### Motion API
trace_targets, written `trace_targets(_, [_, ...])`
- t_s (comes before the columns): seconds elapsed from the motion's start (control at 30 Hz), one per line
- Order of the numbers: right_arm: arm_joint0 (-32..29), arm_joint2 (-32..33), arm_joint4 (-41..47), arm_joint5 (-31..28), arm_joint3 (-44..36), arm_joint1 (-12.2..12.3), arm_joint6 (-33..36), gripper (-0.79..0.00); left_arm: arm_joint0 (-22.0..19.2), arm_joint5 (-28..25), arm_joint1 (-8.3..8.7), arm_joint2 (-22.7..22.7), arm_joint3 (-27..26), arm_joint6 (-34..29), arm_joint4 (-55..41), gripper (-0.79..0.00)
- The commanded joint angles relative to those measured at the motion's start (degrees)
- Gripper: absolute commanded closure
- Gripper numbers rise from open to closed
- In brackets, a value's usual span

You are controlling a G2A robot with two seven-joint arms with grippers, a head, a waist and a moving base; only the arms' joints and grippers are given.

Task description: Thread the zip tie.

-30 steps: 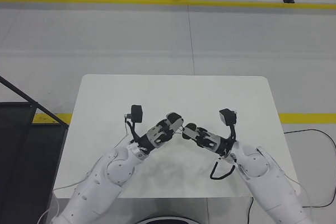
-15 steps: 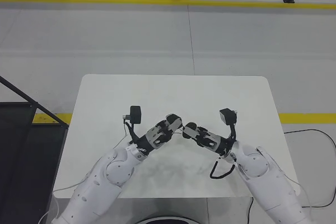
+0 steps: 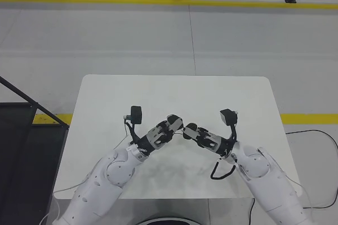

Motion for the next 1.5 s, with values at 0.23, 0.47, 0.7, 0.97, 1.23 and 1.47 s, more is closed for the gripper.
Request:
trace_targets(0.23, [0.05, 0.10, -0.20, 0.11, 0.04, -0.21, 0.20, 0.000, 0.21, -0.26, -0.28, -0.40, 0.04, -0.27, 0.02, 0.000])
trace_targets(0.47, [-0.08, 0.30, -0.18, 0.98, 0.04, -0.39, -0.40, -0.502, 0.68, -0.32, -0.42, -1.03, -0.61, -0.21, -0.10, 0.000])
trace_targets(0.7, [-1.35, 2.40, -7.43, 5.92, -2.45, -0.48, -6.80, -0.785, 3.10, -0.97, 0.02, -4.59, -3.02, 0.93, -0.05, 0.000])
trace_targets(0.97, [-2.68, 2.26, -15.74, 13.47, -7.40, -0.61, -9.01, -0.785, 8.58, -2.20, 1.35, -12.46, -5.54, 0.08, -0.89, 0.000])
trace_targets(1.23, [-2.68, 2.26, -15.74, 13.47, -7.40, -0.61, -9.01, -0.785, 14.14, -5.39, 2.53, -19.51, -6.78, -1.67, -3.63, 0.000])
trace_targets(1.47, [-3.58, 0.81, -34.24, 23.71, -15.17, -0.41, -6.06, -0.785, 15.23, -9.00, 3.15, -21.43, -4.67, -6.30, -10.85, 0.000])
